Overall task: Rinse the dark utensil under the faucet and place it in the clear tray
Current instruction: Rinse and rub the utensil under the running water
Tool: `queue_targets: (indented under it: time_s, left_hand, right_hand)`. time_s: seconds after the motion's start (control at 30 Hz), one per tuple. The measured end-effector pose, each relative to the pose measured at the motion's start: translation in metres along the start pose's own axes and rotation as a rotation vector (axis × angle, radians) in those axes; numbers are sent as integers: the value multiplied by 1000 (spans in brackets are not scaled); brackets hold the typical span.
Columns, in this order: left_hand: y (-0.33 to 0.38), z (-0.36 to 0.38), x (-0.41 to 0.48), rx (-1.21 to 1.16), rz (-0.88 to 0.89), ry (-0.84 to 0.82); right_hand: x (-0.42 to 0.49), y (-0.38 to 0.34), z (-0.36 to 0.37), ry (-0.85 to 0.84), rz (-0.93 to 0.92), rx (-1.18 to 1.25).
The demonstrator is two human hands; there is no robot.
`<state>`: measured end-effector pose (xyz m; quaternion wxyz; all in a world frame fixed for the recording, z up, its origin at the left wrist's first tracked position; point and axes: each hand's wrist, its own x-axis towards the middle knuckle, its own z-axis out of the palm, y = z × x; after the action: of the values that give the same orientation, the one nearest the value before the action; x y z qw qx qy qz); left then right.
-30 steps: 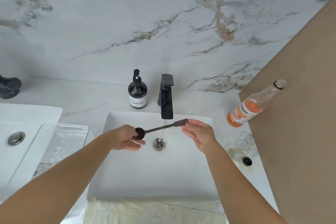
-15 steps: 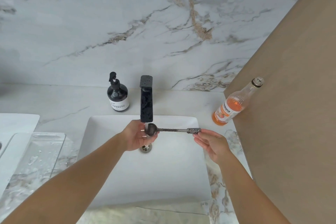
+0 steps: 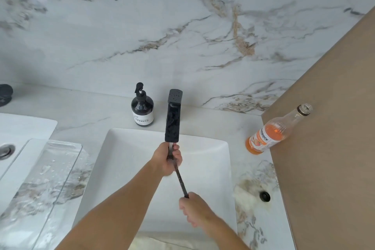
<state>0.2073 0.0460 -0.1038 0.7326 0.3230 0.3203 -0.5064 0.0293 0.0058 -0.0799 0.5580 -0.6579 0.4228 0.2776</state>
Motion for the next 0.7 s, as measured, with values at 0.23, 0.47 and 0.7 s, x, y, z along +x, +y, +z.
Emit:
queue_targets:
  time_s: [0.23,0.47,0.7]
  left_hand:
    - [4,-3,-3,-86,-28,-125]
    - [4,-5,0,-89,-26,-71]
    - [-5,7,-3,-16,136,136]
  right_hand:
    - [6,-7,-18,-265,262,351]
    - [14,-11,-18,-91,163,62]
    - [20,-6,-6,177,57,-240]
